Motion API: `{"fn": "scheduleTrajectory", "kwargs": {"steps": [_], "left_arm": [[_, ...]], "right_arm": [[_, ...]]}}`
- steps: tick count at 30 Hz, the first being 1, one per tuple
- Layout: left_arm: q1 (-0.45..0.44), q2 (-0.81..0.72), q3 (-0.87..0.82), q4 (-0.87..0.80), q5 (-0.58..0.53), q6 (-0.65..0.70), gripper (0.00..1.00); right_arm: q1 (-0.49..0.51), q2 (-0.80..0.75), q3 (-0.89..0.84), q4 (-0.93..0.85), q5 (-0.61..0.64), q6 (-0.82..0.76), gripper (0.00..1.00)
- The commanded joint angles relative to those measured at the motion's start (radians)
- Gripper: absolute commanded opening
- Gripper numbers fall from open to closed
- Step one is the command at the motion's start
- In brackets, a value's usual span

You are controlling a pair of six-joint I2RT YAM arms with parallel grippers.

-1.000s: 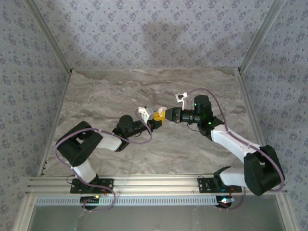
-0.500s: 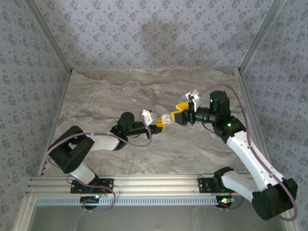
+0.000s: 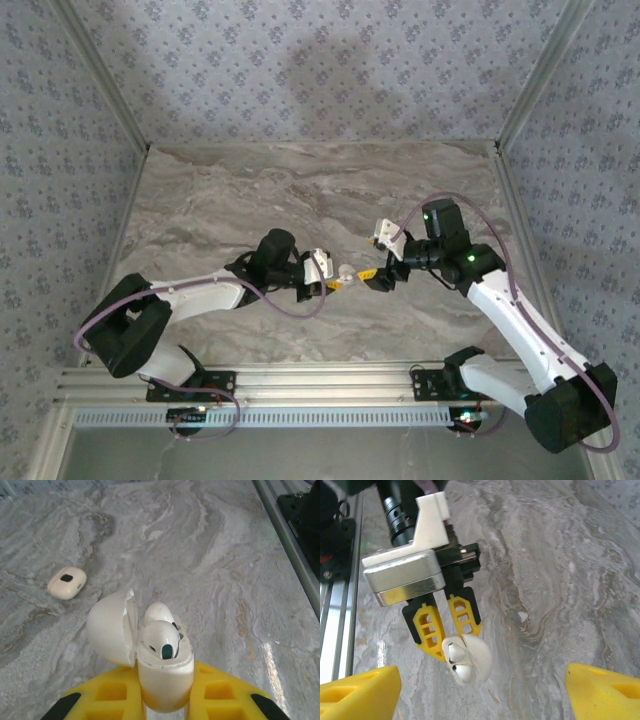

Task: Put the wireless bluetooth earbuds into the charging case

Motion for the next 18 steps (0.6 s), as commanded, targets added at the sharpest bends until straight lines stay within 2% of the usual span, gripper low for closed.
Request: {"fn": "scheduleTrajectory", "kwargs": {"steps": [1, 9, 18], "left_arm": [[-0.016, -0.037, 0.028, -0.05, 0.013, 0.057, 0.17], [-0.021, -0.053, 0.028, -0.044, 0.008, 0.063, 0.17], [-0.022, -0.058, 0.024, -0.022, -0.001, 0.045, 0.17]], "right_arm": [[0.031, 0.044, -0.012, -0.038, 0.012, -0.124, 0.88], [0.078, 0.193, 0.003, -0.04, -0.015, -0.168, 0.87], [0.12, 0.263, -0.007, -0.056, -0.049, -0.186, 0.83]]}}
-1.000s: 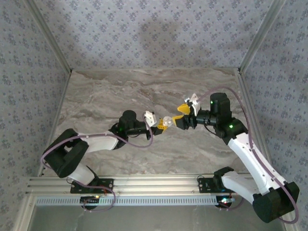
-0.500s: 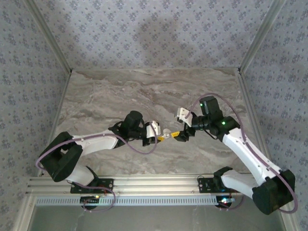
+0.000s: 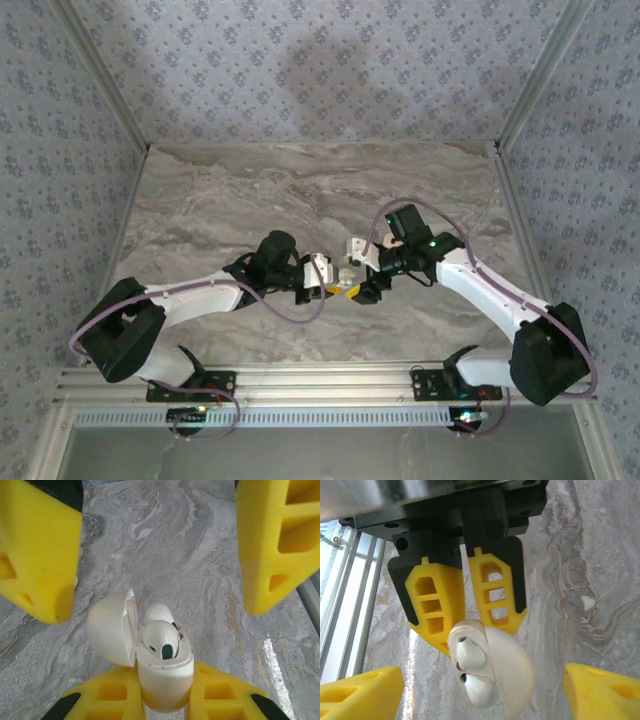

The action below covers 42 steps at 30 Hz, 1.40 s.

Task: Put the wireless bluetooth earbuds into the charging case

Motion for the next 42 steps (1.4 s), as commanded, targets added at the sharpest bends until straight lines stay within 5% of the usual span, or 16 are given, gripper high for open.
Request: {"fn": "scheduleTrajectory", "kwargs": {"steps": [1, 12, 18, 26, 32, 37, 42], "left_arm": [[-0.005, -0.025, 0.023, 0.027, 0.001, 0.001, 0.17], [-0.001, -0.022, 0.02, 0.051, -0.076, -0.03, 0.17], [0.012, -0.017, 0.018, 0.066, -0.086, -0.072, 0.16], [0.034, 0.033, 0.104, 0.073, -0.136, -0.36, 0.16], [0.063, 0.169, 0.357, -0.146, -0.116, -0.706, 0.17], [0.114, 0.358, 0.641, -0.388, -0.027, -0.985, 0.16], [0.134, 0.557, 0.891, -0.562, 0.055, -1.101, 0.16]], "right_arm": [[0.015, 0.016, -0.006, -0.04, -0.041, -0.028, 0.82], [0.018, -0.066, -0.014, -0.168, -0.102, -0.048, 0.64], [-0.001, -0.241, -0.127, -0.054, -0.094, 0.058, 0.59], [-0.104, -0.425, -0.342, 0.507, 0.273, 0.759, 0.62], [-0.161, -0.41, -0.284, 0.395, 0.659, 1.095, 0.61], [-0.29, -0.359, -0.226, 0.327, 0.712, 1.217, 0.61], [-0.366, -0.35, -0.269, 0.402, 0.671, 1.3, 0.61]]}}
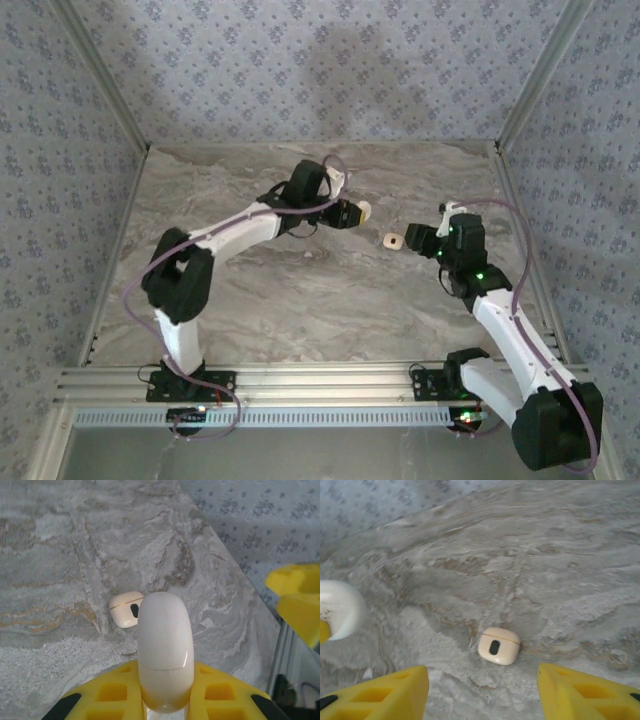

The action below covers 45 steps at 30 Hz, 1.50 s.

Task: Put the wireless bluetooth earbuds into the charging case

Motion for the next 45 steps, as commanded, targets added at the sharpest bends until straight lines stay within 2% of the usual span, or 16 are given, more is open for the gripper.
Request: {"fn": "scheduleTrajectory", "kwargs": {"steps": [1, 5, 14, 29, 36, 39, 42, 45], "left_arm": [[0.004, 0.108, 0.133, -0.19, 0.099, -0.163, 0.16], [0.006, 0.242, 0.295, -0.279, 0.126, -0.211, 0.16], [-0.002, 0.442, 0.497, -0.39, 0.154, -0.278, 0.15], [-0.035, 0.543, 0.546, -0.358, 0.19, -0.344, 0.19], [-0.034, 0.556, 0.565, -0.389, 0.136, -0.338, 0.22], [-0.034, 0.556, 0.571, -0.403, 0.116, -0.338, 0.28], [-0.033, 0.547, 0.576, -0.42, 0.088, -0.328, 0.41], [-0.034, 0.532, 0.579, -0.442, 0.061, -0.309, 0.44]], "right_arm": [[-0.033, 0.003, -0.021, 0.04, 0.004, 0.113, 0.61], [-0.058, -0.005, -0.037, 0.037, -0.018, 0.12, 0.61], [-0.083, -0.037, -0.057, 0.035, -0.052, 0.125, 0.61], [-0.087, -0.06, -0.069, 0.04, -0.096, 0.144, 0.6], [-0.089, -0.064, -0.056, 0.032, -0.112, 0.141, 0.6], [-0.088, -0.063, -0.049, 0.028, -0.118, 0.138, 0.6], [-0.09, -0.062, -0.044, 0.024, -0.123, 0.134, 0.6], [-0.09, -0.062, -0.042, 0.02, -0.126, 0.129, 0.61]]}}
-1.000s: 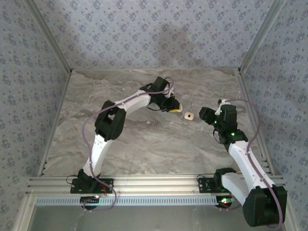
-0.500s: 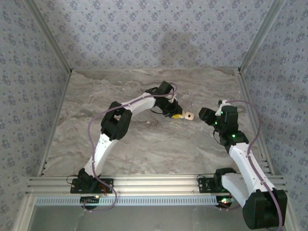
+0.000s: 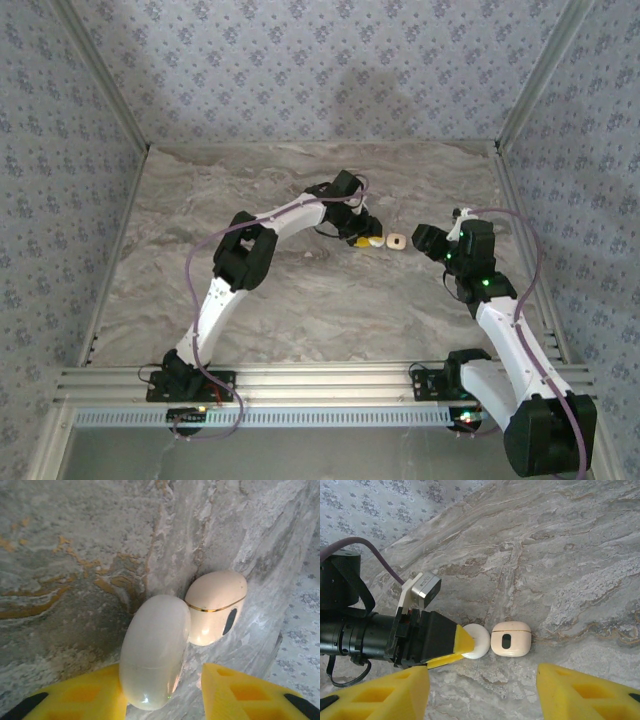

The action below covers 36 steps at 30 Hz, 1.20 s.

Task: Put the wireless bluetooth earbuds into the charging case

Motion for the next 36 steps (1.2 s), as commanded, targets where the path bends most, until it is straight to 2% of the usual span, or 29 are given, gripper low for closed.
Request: {"fn": "scheduleTrajectory", "kwargs": {"steps": [1, 6, 9, 13, 16, 18, 20, 21, 24, 25, 28, 31, 34, 36], "left_arm": [[0.001, -0.023, 0.039, -0.059, -0.045, 0.028, 0.46], [0.014, -0.045, 0.076, -0.154, -0.094, 0.095, 0.49], [0.028, -0.101, 0.067, -0.22, -0.158, 0.15, 0.55], [0.054, -0.226, -0.006, -0.251, -0.28, 0.219, 0.56], [0.086, -0.371, -0.138, -0.227, -0.394, 0.252, 0.58], [0.12, -0.483, -0.243, -0.193, -0.467, 0.268, 0.62], [0.164, -0.615, -0.362, -0.167, -0.559, 0.289, 0.71], [0.185, -0.672, -0.424, -0.12, -0.602, 0.299, 0.75], [0.262, -0.879, -0.666, 0.02, -0.749, 0.34, 0.89], [0.289, -0.953, -0.764, 0.092, -0.799, 0.352, 0.99], [0.36, -1.127, -1.013, 0.295, -0.946, 0.41, 1.0], [0.389, -1.236, -1.202, 0.481, -1.096, 0.551, 1.0], [0.407, -1.274, -1.346, 0.649, -1.173, 0.678, 1.0], [0.434, -1.25, -1.422, 0.752, -1.176, 0.713, 1.0]], "right_arm": [[-0.008, -0.014, 0.019, -0.006, -0.019, 0.002, 0.61], [-0.008, -0.018, 0.034, -0.024, -0.031, -0.001, 0.61], [-0.01, -0.024, 0.046, -0.04, -0.017, -0.019, 0.62], [-0.01, -0.016, 0.051, -0.038, 0.006, -0.054, 0.63], [-0.016, -0.002, 0.047, -0.023, 0.048, -0.105, 0.65], [-0.02, 0.01, 0.034, 0.0, 0.111, -0.146, 0.74], [-0.025, 0.027, 0.006, 0.042, 0.191, -0.184, 0.85], [-0.029, 0.033, -0.01, 0.072, 0.216, -0.201, 1.0], [-0.047, 0.066, -0.076, 0.197, 0.257, -0.288, 1.0], [-0.051, 0.079, -0.096, 0.236, 0.273, -0.313, 1.0], [-0.065, 0.129, -0.16, 0.358, 0.328, -0.387, 1.0], [-0.073, 0.184, -0.207, 0.459, 0.36, -0.457, 1.0], [-0.084, 0.239, -0.245, 0.576, 0.371, -0.51, 1.0], [-0.092, 0.285, -0.261, 0.645, 0.36, -0.527, 1.0]]}}
